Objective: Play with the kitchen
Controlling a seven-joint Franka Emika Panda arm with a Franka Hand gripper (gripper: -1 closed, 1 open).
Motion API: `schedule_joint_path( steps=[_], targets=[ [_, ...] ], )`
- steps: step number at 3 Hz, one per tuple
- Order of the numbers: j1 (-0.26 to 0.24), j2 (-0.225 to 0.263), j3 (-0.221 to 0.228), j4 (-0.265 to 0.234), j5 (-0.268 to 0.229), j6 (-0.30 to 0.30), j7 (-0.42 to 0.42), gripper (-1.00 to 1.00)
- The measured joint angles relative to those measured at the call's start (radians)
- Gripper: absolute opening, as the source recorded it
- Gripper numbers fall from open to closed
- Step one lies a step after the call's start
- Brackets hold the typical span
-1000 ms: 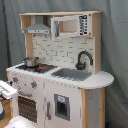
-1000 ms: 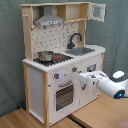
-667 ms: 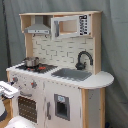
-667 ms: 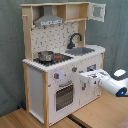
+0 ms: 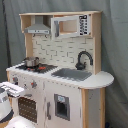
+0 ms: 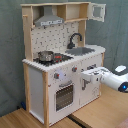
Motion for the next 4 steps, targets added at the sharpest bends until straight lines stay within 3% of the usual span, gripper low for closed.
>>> schedule_joint_path(
  steps=[1, 4],
  targets=[
    [-0.042, 0.000, 0.001, -0.024, 0.000, 0.100, 0.002, 1.00],
    [-0.229, -0.005, -0.006, -0.041, 0.000, 0.364, -0.013, 1.00]
  ],
)
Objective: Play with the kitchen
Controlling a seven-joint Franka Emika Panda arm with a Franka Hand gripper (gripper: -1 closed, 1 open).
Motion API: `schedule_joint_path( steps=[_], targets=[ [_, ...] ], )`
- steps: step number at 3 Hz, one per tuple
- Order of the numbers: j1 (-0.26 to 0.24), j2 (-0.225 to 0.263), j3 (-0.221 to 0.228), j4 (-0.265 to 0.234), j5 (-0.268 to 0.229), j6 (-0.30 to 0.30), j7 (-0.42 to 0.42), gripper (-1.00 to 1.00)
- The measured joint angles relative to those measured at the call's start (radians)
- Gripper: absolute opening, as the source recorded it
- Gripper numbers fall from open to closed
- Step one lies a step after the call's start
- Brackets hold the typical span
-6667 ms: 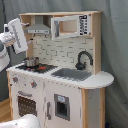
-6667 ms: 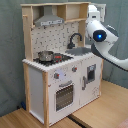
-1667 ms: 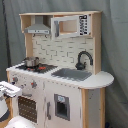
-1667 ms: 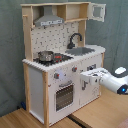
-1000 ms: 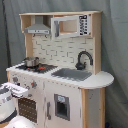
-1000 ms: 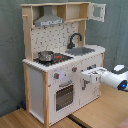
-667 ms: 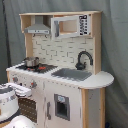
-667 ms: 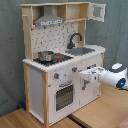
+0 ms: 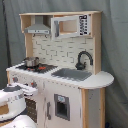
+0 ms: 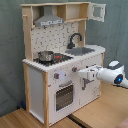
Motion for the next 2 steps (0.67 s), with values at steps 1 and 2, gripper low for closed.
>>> schedule_joint_path(
  steps=[1, 2],
  targets=[
    [-0.061, 0.000, 0.000, 0.004, 0.000, 0.079, -0.016, 1.00],
    [-0.118, 0.000, 0.000, 0.034, 0.002, 0.153, -0.050, 1.00]
  ],
)
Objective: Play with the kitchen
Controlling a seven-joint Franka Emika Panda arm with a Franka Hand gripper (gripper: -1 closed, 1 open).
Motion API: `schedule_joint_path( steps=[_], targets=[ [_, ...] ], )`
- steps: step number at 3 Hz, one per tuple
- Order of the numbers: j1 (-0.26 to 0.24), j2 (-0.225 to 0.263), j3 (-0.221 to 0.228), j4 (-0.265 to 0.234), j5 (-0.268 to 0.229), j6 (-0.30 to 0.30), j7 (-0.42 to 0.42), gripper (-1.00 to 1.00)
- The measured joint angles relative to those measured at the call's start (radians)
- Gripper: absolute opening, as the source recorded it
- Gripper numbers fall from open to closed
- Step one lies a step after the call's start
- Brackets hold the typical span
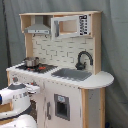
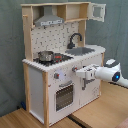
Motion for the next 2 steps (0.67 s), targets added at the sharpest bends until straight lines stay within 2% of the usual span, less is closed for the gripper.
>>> schedule_joint_path(
  steps=[1, 2],
  targets=[
    [-0.068, 0.000, 0.006, 0.067, 0.000, 0.028, -0.021, 1.00],
    [-0.116, 0.000, 0.028, 0.110, 0.004, 0.028, -0.021, 1.00]
  ],
)
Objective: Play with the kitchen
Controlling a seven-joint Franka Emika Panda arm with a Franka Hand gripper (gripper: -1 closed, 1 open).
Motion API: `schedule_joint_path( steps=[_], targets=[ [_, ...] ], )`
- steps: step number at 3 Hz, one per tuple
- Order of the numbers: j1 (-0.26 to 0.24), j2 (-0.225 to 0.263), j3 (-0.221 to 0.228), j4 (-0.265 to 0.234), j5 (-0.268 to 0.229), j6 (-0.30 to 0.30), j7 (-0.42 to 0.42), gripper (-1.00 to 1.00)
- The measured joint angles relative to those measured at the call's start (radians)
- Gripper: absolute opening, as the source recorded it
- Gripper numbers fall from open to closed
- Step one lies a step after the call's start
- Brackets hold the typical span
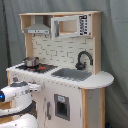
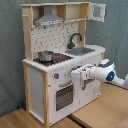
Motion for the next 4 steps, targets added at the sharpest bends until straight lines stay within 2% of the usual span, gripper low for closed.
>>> schedule_joint_path(
  steps=[1, 2, 4],
  targets=[
    [-0.001, 0.000, 0.000, 0.001, 0.001, 0.000, 0.000, -1.00],
    [-0.004, 0.002, 0.004, 0.010, 0.007, -0.003, 0.061, -1.00],
    [-0.004, 0.004, 0.004, 0.010, 0.010, -0.002, 0.306, -1.00]
  ],
)
